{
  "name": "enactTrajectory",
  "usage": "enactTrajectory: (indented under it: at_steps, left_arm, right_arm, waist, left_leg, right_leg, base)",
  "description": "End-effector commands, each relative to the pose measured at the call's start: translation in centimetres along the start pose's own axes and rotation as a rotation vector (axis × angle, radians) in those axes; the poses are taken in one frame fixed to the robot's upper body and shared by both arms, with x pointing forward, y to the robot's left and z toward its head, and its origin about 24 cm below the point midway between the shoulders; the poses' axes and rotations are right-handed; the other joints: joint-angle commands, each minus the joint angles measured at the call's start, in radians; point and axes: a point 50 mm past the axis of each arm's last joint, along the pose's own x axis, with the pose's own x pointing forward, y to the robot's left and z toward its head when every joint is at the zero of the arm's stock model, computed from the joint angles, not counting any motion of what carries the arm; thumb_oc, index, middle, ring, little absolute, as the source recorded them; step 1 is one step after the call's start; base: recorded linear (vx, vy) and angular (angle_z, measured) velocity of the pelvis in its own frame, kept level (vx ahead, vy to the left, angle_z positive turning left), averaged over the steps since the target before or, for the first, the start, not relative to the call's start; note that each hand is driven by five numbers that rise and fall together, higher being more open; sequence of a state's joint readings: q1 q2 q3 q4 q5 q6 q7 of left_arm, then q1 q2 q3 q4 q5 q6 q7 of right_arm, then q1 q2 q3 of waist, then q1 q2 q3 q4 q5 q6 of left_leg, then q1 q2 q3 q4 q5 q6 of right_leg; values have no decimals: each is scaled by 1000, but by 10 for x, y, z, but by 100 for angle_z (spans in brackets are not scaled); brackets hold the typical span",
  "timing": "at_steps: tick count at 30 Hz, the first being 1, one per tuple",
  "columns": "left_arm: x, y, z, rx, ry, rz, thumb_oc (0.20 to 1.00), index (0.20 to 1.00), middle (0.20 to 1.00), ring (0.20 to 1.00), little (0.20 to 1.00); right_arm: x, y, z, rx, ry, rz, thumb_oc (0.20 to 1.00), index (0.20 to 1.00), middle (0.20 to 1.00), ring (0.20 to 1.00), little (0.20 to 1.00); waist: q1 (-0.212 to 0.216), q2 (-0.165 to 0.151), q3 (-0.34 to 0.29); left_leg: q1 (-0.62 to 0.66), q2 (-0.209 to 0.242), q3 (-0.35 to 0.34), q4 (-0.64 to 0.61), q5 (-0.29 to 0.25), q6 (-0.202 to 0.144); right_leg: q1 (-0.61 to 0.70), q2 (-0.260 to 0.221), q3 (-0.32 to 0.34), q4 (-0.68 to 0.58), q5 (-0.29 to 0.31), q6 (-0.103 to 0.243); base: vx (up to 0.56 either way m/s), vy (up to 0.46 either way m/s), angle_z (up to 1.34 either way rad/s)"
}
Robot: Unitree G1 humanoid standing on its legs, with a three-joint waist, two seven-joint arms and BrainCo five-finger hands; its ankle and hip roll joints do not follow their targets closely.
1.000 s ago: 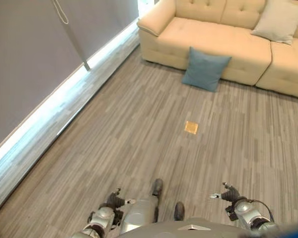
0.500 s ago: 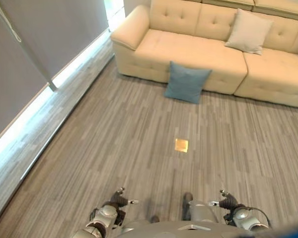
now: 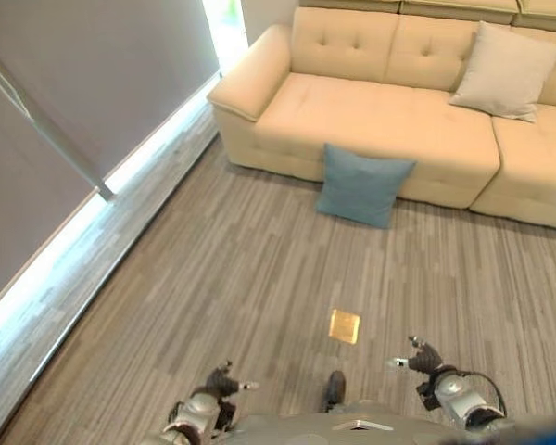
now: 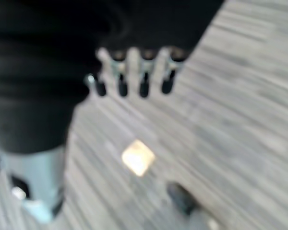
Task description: Pick up all the scattered cushions and arrange them neatly on the sofa.
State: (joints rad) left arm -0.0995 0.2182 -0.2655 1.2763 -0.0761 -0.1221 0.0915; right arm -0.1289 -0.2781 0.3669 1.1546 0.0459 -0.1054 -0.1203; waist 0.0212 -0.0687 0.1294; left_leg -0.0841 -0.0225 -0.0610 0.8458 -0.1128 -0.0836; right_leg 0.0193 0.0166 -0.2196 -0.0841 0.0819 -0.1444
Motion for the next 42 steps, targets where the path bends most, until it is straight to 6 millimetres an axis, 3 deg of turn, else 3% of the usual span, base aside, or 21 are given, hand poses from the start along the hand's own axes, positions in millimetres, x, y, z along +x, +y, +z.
enactTrajectory:
  at_steps: [1, 4, 7, 8, 11, 14, 15, 17, 20, 21, 23, 25, 29, 35, 36, 38, 39, 42]
  left_arm:
    - [0, -17, 10, 39, -49, -40, 1000, 1000, 1000, 1000, 1000]
    - [0, -19, 12, 44, -55, -47, 1000, 1000, 1000, 1000, 1000]
    - [-1, -22, 11, 45, -58, -56, 1000, 1000, 1000, 1000, 1000]
    - [-1, -21, 9, 43, -52, -55, 1000, 1000, 1000, 1000, 1000]
    - [-3, -20, -3, 19, -13, -51, 1000, 1000, 1000, 1000, 1000]
    - [-5, -20, -13, 13, 22, -50, 1000, 1000, 1000, 1000, 1000]
    - [-6, -16, -18, 2, 41, -42, 1000, 1000, 1000, 1000, 1000]
    - [-5, -11, -18, -5, 42, -25, 1000, 1000, 1000, 1000, 1000]
    - [-4, -9, -15, 0, 36, -22, 1000, 1000, 1000, 1000, 1000]
    - [-4, -9, -12, 2, 22, -20, 1000, 1000, 1000, 1000, 1000]
    - [-3, -9, -8, 10, 11, -25, 1000, 1000, 1000, 1000, 1000]
    - [-2, -11, -4, 25, 0, -28, 1000, 1000, 1000, 1000, 1000]
    - [-2, -11, -3, 35, -4, -23, 1000, 1000, 1000, 1000, 1000]
    - [-3, -12, -8, 32, 10, -22, 1000, 1000, 1000, 1000, 1000]
    - [-2, -11, -6, 20, 4, -18, 1000, 1000, 1000, 1000, 1000]
    - [-1, -12, 2, 20, -19, -17, 1000, 1000, 1000, 1000, 1000]
    - [-1, -12, 3, 20, -20, -17, 1000, 1000, 1000, 1000, 1000]
    - [1, -9, 11, 16, -47, -10, 1000, 1000, 1000, 1000, 1000]
  right_arm:
    - [-1, -20, -10, 3, 24, -60, 1000, 1000, 1000, 1000, 1000]
    - [-1, -20, -9, -12, 18, -60, 1000, 1000, 1000, 1000, 1000]
    - [-1, -20, -9, -28, 21, -59, 1000, 1000, 1000, 1000, 1000]
    - [-1, -19, -9, -31, 24, -57, 1000, 1000, 1000, 1000, 1000]
    - [-2, -15, -14, -47, 38, -38, 1000, 1000, 1000, 1000, 1000]
    - [-4, -10, -19, -47, 53, -21, 1000, 1000, 1000, 1000, 1000]
    - [-3, -8, -17, -63, 47, -6, 1000, 1000, 1000, 1000, 1000]
    - [-1, -6, -9, -67, 22, 0, 1000, 1000, 1000, 1000, 1000]
    - [0, -7, -6, -62, 12, -1, 1000, 1000, 1000, 1000, 1000]
    - [-1, -7, -6, -52, 15, -3, 1000, 1000, 1000, 1000, 1000]
    - [-1, -7, -8, -57, 22, -5, 1000, 1000, 1000, 1000, 1000]
    - [0, -8, -5, -67, 20, -7, 1000, 1000, 1000, 1000, 1000]
    - [0, -6, -6, -80, 25, 3, 1000, 1000, 1000, 1000, 1000]
    - [-3, -5, -16, -64, 43, 6, 1000, 1000, 1000, 1000, 1000]
    - [-3, -8, -16, -43, 39, -8, 1000, 1000, 1000, 1000, 1000]
    - [-2, -12, -13, -27, 28, -30, 1000, 1000, 1000, 1000, 1000]
    - [-2, -12, -13, -26, 28, -30, 1000, 1000, 1000, 1000, 1000]
    - [-2, -17, -11, -11, 25, -47, 1000, 1000, 1000, 1000, 1000]
  waist:
    - [18, -12, 32]
    - [42, -5, 31]
    - [76, 25, 27]
    - [86, 31, 28]
    - [106, 33, -2]
    - [113, 29, -25]
    - [128, 29, -35]
    - [124, 35, -11]
    - [113, 50, 5]
    - [101, 59, 5]
    - [91, 59, 7]
    - [81, 57, 15]
    - [67, 39, 21]
    - [66, 18, -12]
    - [62, 18, -10]
    - [56, 7, 16]
    - [55, 8, 16]
    - [57, -12, 47]
  left_leg:
    - [-53, 3, 53, -269, 41, 58]
    - [-72, -49, 71, -463, -3, 84]
    - [-97, -113, 38, -663, 83, 85]
    - [-101, -119, 36, -684, 106, 82]
    - [-46, -129, -23, -730, 101, 105]
    - [-7, -121, -27, -765, 92, 119]
    - [26, -119, -28, -787, 79, 143]
    - [57, -108, -26, -788, 72, 166]
    - [87, -94, -39, -800, 61, 176]
    - [116, -85, -61, -823, 47, 173]
    - [138, -78, -73, -838, 29, 168]
    - [165, -72, -87, -845, 7, 159]
    - [220, -53, -107, -856, -37, 136]
    - [227, 17, -127, -815, -73, 81]
    - [196, 46, -120, -729, -46, 49]
    - [102, 61, -79, -536, 21, 30]
    - [96, 62, -81, -526, 17, 30]
    - [-2, 78, 10, -342, 36, 52]
  right_leg:
    - [27, -56, 52, 29, -101, 142]
    - [59, -43, 74, 36, -133, 153]
    - [111, 8, 110, 36, -168, 152]
    - [123, 19, 122, 41, -179, 149]
    - [141, 24, 145, 56, -206, 155]
    - [147, 14, 143, 92, -225, 162]
    - [124, -3, 122, 206, -232, 186]
    - [21, -30, 114, 399, -171, 238]
    - [-62, -64, 81, 510, -134, 269]
    - [-101, -91, 60, 455, -150, 247]
    - [-108, -111, 60, 355, -151, 233]
    - [-138, -136, 65, 211, -96, 241]
    - [-150, -144, 89, 99, -34, 265]
    - [-101, -117, 75, 105, -53, 228]
    - [-71, -96, 67, 103, -82, 205]
    - [-30, -92, 56, 92, -99, 181]
    - [-31, -91, 54, 92, -99, 181]
    - [18, -87, 49, 81, -126, 151]
  base:
    - [208, -57, -33]
    - [226, -21, -43]
    - [239, -19, -18]
    - [137, -21, -19]
    - [288, 25, -43]
    - [222, 38, -36]
    - [148, 49, -21]
    - [107, 43, -27]
    - [78, -23, -31]
    - [164, -96, 1]
    - [185, -164, 11]
    - [163, -166, 18]
    - [252, -240, 9]
    - [203, -282, 32]
    - [123, -276, 57]
    - [102, -298, 33]
    - [34, -218, 24]
    - [100, -215, 6]
